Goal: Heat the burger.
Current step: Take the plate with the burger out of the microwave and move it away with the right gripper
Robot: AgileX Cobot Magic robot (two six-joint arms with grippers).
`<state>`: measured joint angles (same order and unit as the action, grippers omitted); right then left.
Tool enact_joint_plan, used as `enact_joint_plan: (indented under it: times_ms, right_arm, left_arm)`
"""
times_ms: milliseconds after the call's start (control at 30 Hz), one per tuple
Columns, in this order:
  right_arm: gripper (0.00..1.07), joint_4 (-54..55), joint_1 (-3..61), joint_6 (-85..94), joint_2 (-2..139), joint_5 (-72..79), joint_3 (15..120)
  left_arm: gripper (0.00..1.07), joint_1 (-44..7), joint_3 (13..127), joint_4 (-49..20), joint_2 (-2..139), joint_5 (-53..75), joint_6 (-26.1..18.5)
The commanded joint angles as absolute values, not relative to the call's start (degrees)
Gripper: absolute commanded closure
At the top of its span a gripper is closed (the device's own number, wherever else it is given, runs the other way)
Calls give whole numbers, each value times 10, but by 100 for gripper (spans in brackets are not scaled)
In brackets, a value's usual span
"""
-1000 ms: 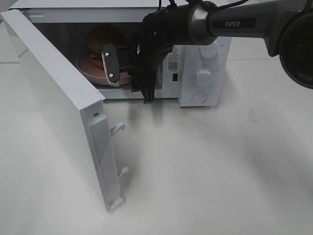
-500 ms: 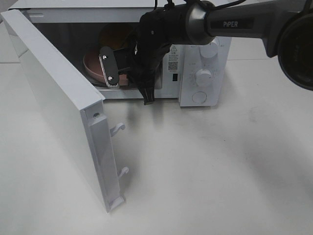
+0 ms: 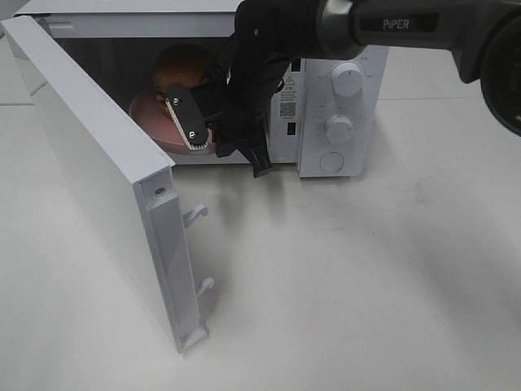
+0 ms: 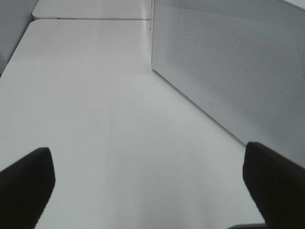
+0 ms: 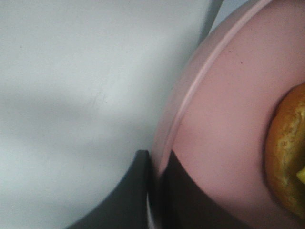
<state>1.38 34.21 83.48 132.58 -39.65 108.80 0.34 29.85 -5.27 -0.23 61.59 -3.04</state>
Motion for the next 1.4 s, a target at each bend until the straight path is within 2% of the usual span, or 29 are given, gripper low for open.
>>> enact_joint_plan:
  times_ms: [33, 333, 500, 867, 1233, 1400]
  right_arm:
    - [107, 15, 343, 853, 1303, -387, 1080]
    - [107, 21, 343, 939, 1253, -358, 1011]
    - [107, 70, 343, 999, 1226, -353, 979]
    - [107, 109, 343, 1006, 1200, -359, 967]
    - [107, 107, 343, 1020, 1148, -349, 886]
    - [107, 105, 343, 1020, 1105, -326, 816]
  left_arm:
    - [7, 5, 300, -51, -6, 611, -27]
    - [7, 5, 300, -51, -6, 611, -27]
    - [7, 5, 300, -51, -6, 611, -27]
    - [7, 5, 300, -51, -6, 611, -27]
    - [7, 5, 300, -51, -6, 611, -27]
    - [7, 5, 300, -51, -6, 611, -27]
